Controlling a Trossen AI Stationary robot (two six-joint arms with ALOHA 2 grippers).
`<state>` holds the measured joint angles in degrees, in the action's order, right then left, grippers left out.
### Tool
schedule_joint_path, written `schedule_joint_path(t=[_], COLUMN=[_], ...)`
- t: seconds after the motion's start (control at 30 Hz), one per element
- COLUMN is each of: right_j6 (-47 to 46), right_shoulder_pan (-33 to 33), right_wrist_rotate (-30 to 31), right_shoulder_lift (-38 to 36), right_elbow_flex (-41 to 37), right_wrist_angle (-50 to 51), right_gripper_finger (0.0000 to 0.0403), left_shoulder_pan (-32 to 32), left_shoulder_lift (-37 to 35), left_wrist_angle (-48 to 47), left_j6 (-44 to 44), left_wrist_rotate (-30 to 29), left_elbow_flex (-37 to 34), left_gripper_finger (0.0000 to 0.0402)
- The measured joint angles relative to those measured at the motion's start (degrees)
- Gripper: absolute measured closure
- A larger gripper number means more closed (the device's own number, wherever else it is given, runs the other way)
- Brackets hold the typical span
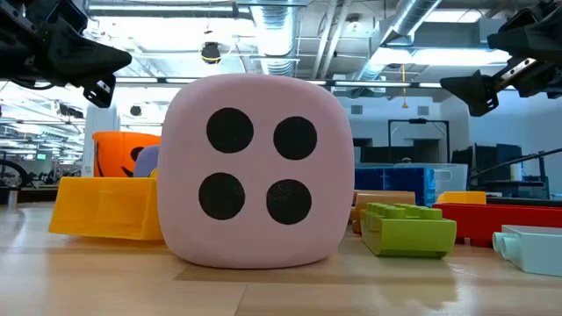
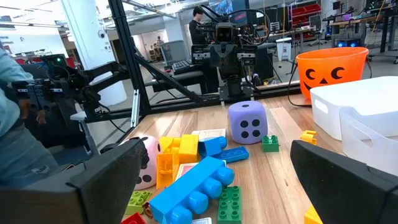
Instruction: Pick & Place Toys
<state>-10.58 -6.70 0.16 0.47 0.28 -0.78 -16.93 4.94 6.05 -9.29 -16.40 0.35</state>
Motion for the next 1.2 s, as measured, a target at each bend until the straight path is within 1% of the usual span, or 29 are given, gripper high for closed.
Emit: schedule_joint_path(t=[0.87,1.0,1.2], right_j6=[-0.01,0.0,-0.01], right_shoulder_pan=[0.01,0.01,0.02], right_wrist_rotate=[0.0,-0.01,-0.01], right_shoulder_lift=[0.0,0.0,0.0], right_elbow_flex=[0.01,0.0,0.0], right_wrist_angle=[-0.01,-0.01,-0.02], right_gripper_finger=[0.0003,0.0003,0.0003], left_shoulder_pan=[0.02,0.02,0.02], left_shoulder_lift=[-0.01,0.12,0.17], left_wrist_angle=[0.03,3.49,4.82], left_j6=[-0.05,-4.15,-4.29], left_wrist_rotate=[-0.04,-5.45,-5.66], left_elbow_flex=[0.0,0.0,-0.01], left_gripper_finger=[0.0402,0.0402,0.0402])
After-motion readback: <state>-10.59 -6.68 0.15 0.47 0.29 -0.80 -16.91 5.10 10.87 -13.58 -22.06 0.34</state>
